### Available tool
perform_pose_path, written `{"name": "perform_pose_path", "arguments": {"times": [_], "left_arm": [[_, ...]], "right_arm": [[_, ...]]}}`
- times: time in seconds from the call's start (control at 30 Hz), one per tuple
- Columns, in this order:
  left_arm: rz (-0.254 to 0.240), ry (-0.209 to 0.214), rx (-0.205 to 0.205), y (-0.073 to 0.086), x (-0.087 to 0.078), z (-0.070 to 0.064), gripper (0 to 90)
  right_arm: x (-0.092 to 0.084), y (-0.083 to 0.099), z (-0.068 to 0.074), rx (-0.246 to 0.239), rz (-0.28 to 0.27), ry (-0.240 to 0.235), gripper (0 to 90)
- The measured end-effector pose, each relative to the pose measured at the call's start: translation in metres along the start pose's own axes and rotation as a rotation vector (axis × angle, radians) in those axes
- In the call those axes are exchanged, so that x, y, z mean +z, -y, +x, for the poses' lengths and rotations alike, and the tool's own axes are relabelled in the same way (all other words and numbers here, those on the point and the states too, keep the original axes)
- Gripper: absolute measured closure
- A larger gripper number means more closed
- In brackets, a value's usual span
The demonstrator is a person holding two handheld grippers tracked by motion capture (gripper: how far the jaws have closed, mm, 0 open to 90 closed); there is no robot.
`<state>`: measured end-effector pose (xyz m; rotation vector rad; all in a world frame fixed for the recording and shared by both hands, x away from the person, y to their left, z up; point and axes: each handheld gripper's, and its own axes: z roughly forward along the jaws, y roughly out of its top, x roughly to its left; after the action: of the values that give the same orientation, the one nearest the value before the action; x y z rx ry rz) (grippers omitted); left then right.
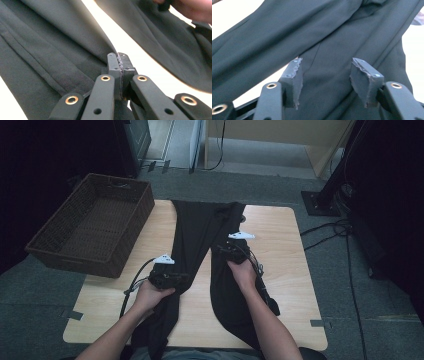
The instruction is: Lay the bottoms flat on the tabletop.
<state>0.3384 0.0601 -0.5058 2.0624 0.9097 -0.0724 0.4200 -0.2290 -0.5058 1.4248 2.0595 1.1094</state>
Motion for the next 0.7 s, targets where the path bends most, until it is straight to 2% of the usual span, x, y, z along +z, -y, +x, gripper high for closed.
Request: {"name": "perform_pose_path", "arguments": {"times": [0.1, 0.2, 0.43, 0.5, 0.57, 0.6, 0.67, 0.7], "left_arm": [[-0.002, -0.032, -0.004, 0.006, -0.004, -0.001, 90.0], [-0.007, -0.037, -0.041, 0.01, -0.003, 0.002, 90.0], [-0.014, -0.06, -0.051, 0.016, -0.003, 0.003, 90.0], [-0.016, -0.058, -0.056, 0.017, -0.003, 0.004, 89.9], [-0.015, -0.061, -0.059, 0.017, -0.003, 0.005, 89.6], [-0.013, -0.062, -0.061, 0.017, -0.003, 0.006, 89.3], [-0.013, -0.063, -0.063, 0.016, -0.003, 0.006, 89.0], [-0.013, -0.062, -0.067, 0.016, -0.003, 0.006, 88.7]], "right_arm": [[0.013, -0.004, 0.001, 0.0, 0.005, 0.015, 38.0], [0.028, -0.008, 0.003, 0.028, 0.029, -0.002, 38.9], [0.053, -0.02, 0.012, -0.016, 0.049, 0.044, 37.1], [0.056, -0.022, 0.016, -0.061, 0.059, 0.066, 37.5], [0.057, -0.022, 0.018, -0.064, 0.057, 0.06, 41.3], [0.057, -0.022, 0.018, -0.063, 0.053, 0.058, 48.4], [0.055, -0.021, 0.018, -0.064, 0.042, 0.059, 67.5], [0.054, -0.02, 0.019, -0.06, 0.039, 0.058, 80.5]]}}
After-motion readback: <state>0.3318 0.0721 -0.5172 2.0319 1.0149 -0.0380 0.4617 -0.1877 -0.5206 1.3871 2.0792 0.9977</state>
